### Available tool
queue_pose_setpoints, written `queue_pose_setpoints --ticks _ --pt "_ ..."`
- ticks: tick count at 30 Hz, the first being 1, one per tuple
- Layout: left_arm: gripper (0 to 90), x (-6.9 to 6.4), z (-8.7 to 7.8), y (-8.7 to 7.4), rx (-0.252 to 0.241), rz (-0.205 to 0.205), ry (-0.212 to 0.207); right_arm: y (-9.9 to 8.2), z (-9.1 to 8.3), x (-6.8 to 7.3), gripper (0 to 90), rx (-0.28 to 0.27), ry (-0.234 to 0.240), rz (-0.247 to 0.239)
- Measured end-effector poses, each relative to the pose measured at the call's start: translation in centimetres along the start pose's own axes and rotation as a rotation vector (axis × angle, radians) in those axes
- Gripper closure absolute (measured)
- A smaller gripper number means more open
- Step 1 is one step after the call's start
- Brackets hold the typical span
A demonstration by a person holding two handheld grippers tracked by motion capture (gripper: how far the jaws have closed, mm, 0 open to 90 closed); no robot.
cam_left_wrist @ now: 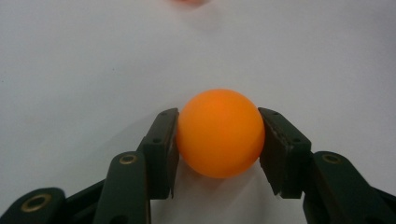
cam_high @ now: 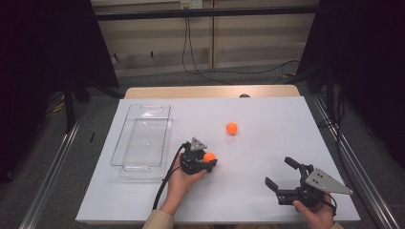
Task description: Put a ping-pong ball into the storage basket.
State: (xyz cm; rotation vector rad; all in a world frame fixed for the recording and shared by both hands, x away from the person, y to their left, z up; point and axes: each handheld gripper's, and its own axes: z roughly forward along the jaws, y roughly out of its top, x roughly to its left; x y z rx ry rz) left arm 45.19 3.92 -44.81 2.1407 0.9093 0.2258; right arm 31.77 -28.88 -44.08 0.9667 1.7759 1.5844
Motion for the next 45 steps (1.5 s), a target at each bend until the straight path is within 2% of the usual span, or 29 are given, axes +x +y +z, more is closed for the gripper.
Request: queue_pose_setpoints --ticks 1,2,4,5,6,7,8,11,14,15,17,18,19,22,23,24,27,29,30,32,33,37,38,40,45 --pt "51.0 0.1 -0.1 0.0 0.000 -0.003 -0.016 0.0 0.1 0.0 1.4 -0.004 -0.002 -0.002" --pt "51.0 -0.1 -0.1 0.0 -0.013 -0.014 -0.014 0.0 0.1 0.0 1.4 -0.003 -0.002 0.001" --pt "51.0 0.0 -0.5 0.1 -0.008 -0.008 -0.011 0.0 0.1 0.1 1.4 -0.003 -0.004 0.005" --pt "51.0 0.0 -0.5 0.2 -0.025 -0.014 -0.014 0.0 0.1 0.1 1.4 -0.004 -0.003 0.008" --pt "51.0 0.0 -0.7 0.2 -0.017 -0.015 -0.010 0.0 0.1 0.1 1.4 -0.004 0.003 0.002" --pt "51.0 0.1 -0.7 0.3 -0.024 -0.017 -0.024 0.0 0.1 0.1 1.4 -0.003 0.005 0.000" --pt "51.0 0.0 -0.9 0.3 -0.029 -0.036 -0.015 0.0 0.2 0.1 1.4 -0.005 0.003 0.001" --pt "51.0 0.1 -1.1 0.4 -0.024 -0.025 -0.018 0.0 0.2 0.1 1.4 -0.005 0.002 0.003" --pt "51.0 0.0 -1.2 0.4 -0.035 -0.044 -0.023 0.0 0.1 0.1 1.4 -0.005 -0.001 0.007" --pt "51.0 0.1 -1.4 0.5 -0.025 -0.032 -0.022 0.0 0.1 0.1 1.4 -0.003 0.001 0.002" --pt "51.0 0.1 -1.4 0.5 -0.030 -0.034 -0.033 0.0 0.2 0.1 1.4 -0.004 0.003 0.002" --pt "51.0 0.0 -1.6 0.6 -0.023 -0.032 -0.023 0.0 0.2 0.1 1.4 -0.004 0.001 0.001" --pt "51.0 0.0 -1.6 0.6 -0.026 -0.034 -0.034 0.0 0.2 0.1 1.4 -0.004 0.002 0.001" --pt "51.0 0.1 -2.0 0.8 -0.021 -0.029 -0.029 0.0 0.2 0.1 1.4 -0.002 0.006 -0.003" --pt "51.0 0.0 -2.0 0.8 -0.028 -0.046 -0.029 0.0 0.1 0.1 1.4 -0.002 0.005 -0.003" --pt "51.0 0.1 -2.1 0.8 -0.026 -0.037 -0.027 0.0 0.2 0.1 1.4 -0.004 0.007 -0.003" --pt "51.0 0.1 -2.3 0.9 -0.041 -0.059 -0.036 0.0 0.2 0.1 1.4 -0.007 0.006 0.004" --pt "51.1 0.3 -2.6 1.0 -0.027 -0.039 -0.029 0.0 0.2 0.1 1.4 -0.007 0.005 0.003" --pt "51.0 0.2 -2.6 1.0 -0.038 -0.058 -0.030 0.0 0.2 0.1 1.4 -0.008 0.005 0.003" --pt "51.0 0.4 -2.8 1.1 -0.036 -0.047 -0.031 0.0 0.1 0.1 1.5 -0.004 0.005 0.001" --pt "51.0 0.2 -2.9 1.1 -0.036 -0.061 -0.034 0.0 0.1 0.1 1.5 -0.003 0.003 0.000" --pt "51.1 0.3 -3.1 1.2 -0.030 -0.052 -0.036 0.0 0.1 0.1 1.5 -0.003 0.003 0.001" --pt "51.1 0.2 -3.1 1.2 -0.040 -0.071 -0.041 0.0 0.1 0.1 1.5 -0.003 0.003 0.001" --pt "51.1 0.4 -3.3 1.3 -0.029 -0.052 -0.032 0.0 0.2 0.1 1.5 -0.004 0.003 0.002" --pt "51.1 0.4 -3.4 1.3 -0.022 -0.059 -0.035 0.0 0.2 0.1 1.4 -0.006 0.003 0.004"
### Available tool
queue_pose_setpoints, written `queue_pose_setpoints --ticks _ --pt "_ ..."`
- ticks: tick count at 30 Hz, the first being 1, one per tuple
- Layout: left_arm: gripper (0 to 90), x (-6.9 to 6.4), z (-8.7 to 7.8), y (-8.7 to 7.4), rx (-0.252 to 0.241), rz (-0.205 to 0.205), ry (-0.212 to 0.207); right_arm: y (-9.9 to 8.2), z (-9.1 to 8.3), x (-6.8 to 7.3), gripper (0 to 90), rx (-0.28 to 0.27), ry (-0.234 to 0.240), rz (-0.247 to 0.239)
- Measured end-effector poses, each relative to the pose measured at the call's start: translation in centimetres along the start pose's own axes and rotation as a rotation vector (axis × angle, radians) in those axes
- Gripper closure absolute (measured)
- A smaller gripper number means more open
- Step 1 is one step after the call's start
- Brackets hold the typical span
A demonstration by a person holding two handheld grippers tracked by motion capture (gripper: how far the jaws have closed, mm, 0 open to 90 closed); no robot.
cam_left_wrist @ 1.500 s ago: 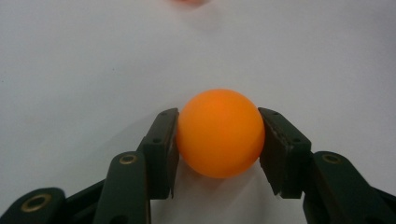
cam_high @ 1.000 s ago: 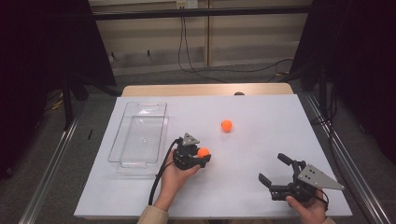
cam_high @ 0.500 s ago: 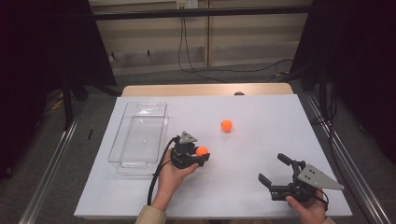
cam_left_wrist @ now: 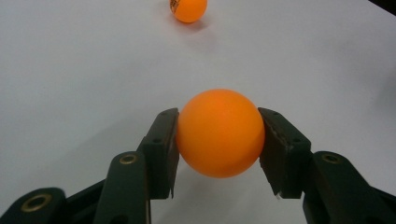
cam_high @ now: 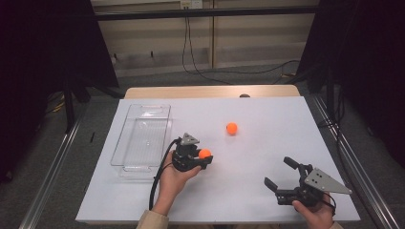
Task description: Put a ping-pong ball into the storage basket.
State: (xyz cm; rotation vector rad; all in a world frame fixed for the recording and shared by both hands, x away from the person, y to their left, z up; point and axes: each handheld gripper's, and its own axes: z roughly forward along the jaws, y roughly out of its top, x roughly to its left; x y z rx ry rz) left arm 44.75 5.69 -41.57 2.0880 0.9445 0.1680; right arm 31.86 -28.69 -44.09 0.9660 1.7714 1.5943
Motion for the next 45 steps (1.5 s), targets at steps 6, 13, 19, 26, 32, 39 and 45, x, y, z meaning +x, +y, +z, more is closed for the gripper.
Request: queue_pose_setpoints --ticks 6,13,19,26,32,39,45 --pt "51.1 0.2 -0.4 0.1 -0.008 -0.016 -0.005 0.0 -0.1 0.0 1.5 0.002 0.000 -0.002" --pt "51.1 0.3 -0.8 0.3 0.005 -0.013 -0.001 0.0 -0.1 0.0 1.5 0.004 0.002 -0.005" --pt "51.1 0.5 -1.0 0.3 0.001 -0.029 0.006 0.0 -0.1 0.0 1.5 0.005 0.000 -0.005" --pt "51.1 0.6 -1.3 0.4 0.019 -0.017 0.005 0.0 0.0 0.0 1.5 0.001 0.002 -0.002" --pt "51.1 0.7 -1.6 0.5 0.024 -0.024 0.001 0.0 -0.1 0.0 1.5 0.000 0.002 -0.002" --pt "51.1 0.9 -1.9 0.6 0.028 -0.020 0.008 0.0 -0.1 0.0 1.5 0.003 -0.003 -0.005" --pt "51.1 1.0 -2.0 0.5 0.028 -0.028 0.003 0.0 -0.1 -0.1 1.4 -0.001 -0.009 0.002"
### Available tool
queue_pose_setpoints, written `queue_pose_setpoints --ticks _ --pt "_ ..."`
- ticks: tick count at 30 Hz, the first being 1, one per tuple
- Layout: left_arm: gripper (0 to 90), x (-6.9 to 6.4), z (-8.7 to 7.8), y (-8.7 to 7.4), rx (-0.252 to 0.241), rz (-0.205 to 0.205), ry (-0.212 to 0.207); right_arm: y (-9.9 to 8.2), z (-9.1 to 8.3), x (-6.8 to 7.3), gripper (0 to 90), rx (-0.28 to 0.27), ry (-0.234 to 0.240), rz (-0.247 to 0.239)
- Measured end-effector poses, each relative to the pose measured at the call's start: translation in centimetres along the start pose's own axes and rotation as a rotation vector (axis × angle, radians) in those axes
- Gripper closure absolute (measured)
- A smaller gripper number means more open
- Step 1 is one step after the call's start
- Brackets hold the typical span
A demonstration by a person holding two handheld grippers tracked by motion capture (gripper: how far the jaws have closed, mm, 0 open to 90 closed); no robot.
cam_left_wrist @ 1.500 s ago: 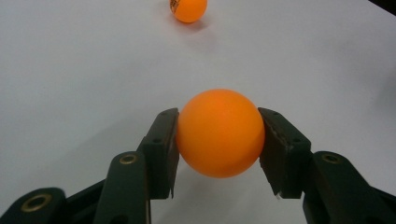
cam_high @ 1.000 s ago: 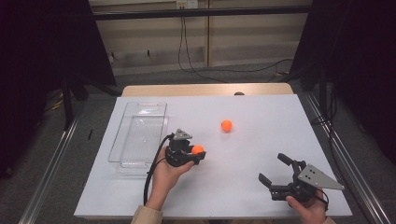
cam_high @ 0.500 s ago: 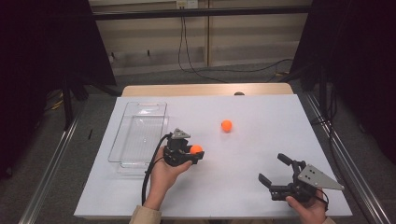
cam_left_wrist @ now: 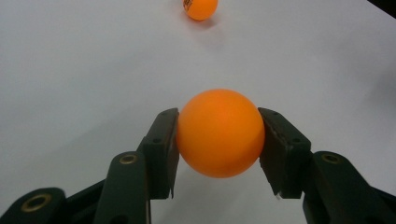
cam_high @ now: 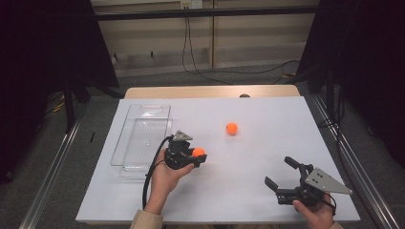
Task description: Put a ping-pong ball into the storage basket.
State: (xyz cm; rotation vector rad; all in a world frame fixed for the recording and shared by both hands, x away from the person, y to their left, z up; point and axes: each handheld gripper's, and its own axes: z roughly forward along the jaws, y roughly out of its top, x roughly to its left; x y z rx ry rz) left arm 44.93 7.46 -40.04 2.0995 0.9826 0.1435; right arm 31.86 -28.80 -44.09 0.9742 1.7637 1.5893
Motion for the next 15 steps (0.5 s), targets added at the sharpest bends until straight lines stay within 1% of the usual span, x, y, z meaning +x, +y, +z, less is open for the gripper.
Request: queue_pose_setpoints --ticks 7,8,10,12,13,15 --pt "51.1 0.13 -0.09 0.00 0.006 0.001 -0.005 -0.03 0.00 -0.13 1.4 -0.001 -0.004 0.002" --pt "51.1 0.16 -0.10 0.01 0.008 0.003 -0.004 -0.02 0.05 -0.09 1.4 -0.005 -0.011 0.009" --pt "51.1 0.26 -0.12 0.02 0.012 0.009 -0.004 -0.04 0.04 -0.11 1.4 -0.002 -0.006 0.002" --pt "51.1 0.18 -0.06 0.00 0.007 -0.001 -0.001 -0.05 0.06 -0.13 1.4 0.001 -0.006 0.000" --pt "51.1 0.28 -0.15 0.03 0.018 0.012 0.005 -0.06 0.06 -0.13 1.4 0.001 -0.007 0.000" --pt "51.1 0.32 -0.21 0.05 0.018 0.013 0.004 -0.07 0.07 -0.13 1.3 0.002 -0.007 0.002"
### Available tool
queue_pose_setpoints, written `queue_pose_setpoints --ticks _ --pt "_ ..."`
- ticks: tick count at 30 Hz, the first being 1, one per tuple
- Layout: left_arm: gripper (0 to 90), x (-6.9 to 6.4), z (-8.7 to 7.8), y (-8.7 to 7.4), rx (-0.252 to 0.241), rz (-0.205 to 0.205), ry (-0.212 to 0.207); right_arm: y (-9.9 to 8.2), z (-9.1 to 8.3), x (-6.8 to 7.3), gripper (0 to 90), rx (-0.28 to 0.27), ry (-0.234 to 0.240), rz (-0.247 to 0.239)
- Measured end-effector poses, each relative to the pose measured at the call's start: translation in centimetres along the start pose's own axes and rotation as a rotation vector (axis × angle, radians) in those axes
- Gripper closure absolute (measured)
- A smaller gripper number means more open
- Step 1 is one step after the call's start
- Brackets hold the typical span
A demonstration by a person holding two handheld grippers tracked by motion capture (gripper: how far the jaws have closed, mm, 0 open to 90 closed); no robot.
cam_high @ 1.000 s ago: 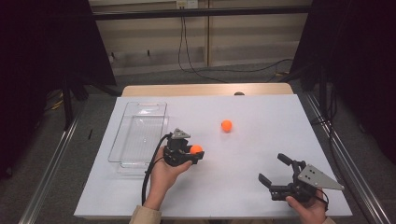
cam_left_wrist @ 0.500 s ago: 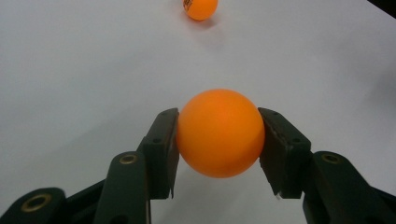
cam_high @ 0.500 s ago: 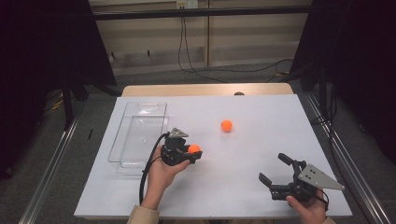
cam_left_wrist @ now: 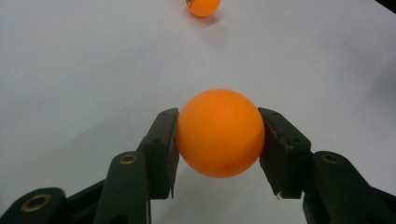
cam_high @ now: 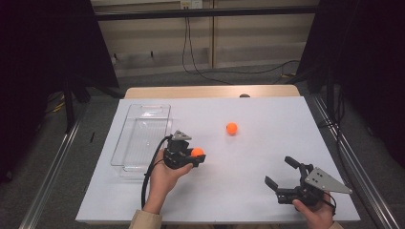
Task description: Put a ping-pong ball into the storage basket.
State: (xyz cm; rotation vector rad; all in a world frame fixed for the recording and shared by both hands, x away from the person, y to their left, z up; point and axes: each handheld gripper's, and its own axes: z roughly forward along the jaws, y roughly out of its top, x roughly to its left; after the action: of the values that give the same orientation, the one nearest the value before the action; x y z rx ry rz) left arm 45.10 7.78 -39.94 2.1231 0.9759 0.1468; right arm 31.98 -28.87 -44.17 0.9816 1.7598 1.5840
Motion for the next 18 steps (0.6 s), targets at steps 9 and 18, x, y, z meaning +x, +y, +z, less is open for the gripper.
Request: queue_pose_setpoints --ticks 9,18 --pt "51.1 0.10 -0.26 0.03 -0.012 -0.017 -0.003 0.00 0.02 0.05 1.2 0.000 -0.001 0.006" --pt "51.1 0.32 -0.53 0.07 -0.006 -0.021 -0.002 0.00 -0.02 0.05 1.2 -0.001 0.000 0.004"
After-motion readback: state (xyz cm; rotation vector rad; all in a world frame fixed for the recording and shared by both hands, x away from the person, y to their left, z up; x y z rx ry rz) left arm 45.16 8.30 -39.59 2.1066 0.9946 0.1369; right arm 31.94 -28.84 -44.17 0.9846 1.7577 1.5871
